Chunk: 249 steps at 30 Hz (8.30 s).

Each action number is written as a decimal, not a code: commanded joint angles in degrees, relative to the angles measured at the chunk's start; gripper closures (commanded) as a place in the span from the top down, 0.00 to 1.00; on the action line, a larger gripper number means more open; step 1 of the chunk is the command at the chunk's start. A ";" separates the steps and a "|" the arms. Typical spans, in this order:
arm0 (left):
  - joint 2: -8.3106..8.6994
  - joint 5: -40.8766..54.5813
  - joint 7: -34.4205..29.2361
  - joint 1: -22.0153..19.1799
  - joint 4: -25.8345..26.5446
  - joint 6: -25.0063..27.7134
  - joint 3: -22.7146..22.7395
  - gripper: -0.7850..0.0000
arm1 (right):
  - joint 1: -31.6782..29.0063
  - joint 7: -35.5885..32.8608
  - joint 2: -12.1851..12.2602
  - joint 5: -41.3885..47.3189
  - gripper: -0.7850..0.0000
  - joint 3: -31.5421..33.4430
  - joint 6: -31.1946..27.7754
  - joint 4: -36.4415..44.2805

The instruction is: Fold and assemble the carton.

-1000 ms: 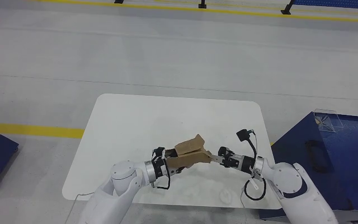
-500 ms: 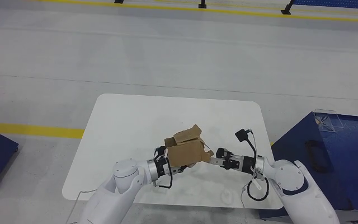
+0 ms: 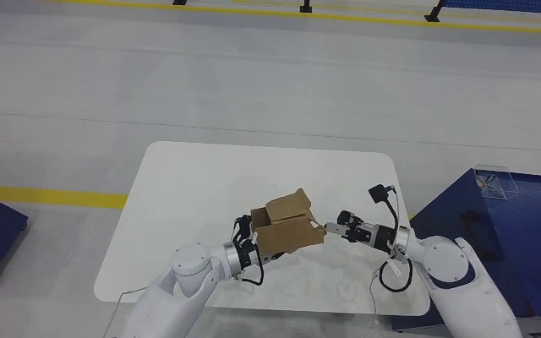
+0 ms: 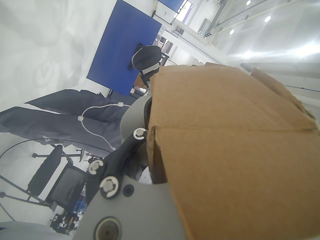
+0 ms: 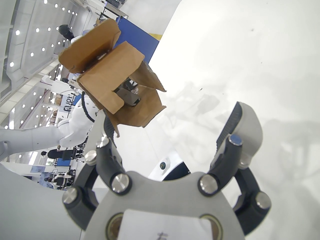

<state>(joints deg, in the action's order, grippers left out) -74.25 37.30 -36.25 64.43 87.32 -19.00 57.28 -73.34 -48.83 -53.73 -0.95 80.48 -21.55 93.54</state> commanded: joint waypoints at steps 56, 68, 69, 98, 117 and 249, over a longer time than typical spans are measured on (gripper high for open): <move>-0.25 -11.16 10.46 3.55 3.14 14.03 1.25 0.00 | 1.13 4.94 -0.98 -2.85 1.00 -2.92 4.39 0.63; -0.42 -11.84 9.48 3.73 3.24 14.16 1.05 0.00 | 4.66 7.11 -2.23 -5.36 1.00 -9.01 4.83 -1.24; -0.43 -11.82 9.39 3.83 3.27 14.20 1.07 0.00 | 4.80 7.26 -2.31 -5.31 1.00 -9.31 4.79 -1.26; -0.33 -14.03 8.04 6.73 5.27 15.18 1.39 0.00 | 3.48 30.71 -3.72 -33.17 1.00 -11.45 12.28 2.69; -0.05 -14.79 8.08 8.17 6.75 13.18 2.55 0.00 | 1.40 29.87 -4.80 -37.78 1.00 -13.34 14.69 7.50; -1.23 -6.92 1.22 5.34 1.75 12.38 2.37 0.00 | 2.06 6.21 -7.57 -3.18 1.00 -5.13 3.04 -1.33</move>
<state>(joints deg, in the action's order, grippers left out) -75.49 30.37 -35.06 69.71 89.03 -6.58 59.64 -71.34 -42.58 -61.31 -4.03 75.44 -18.60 92.36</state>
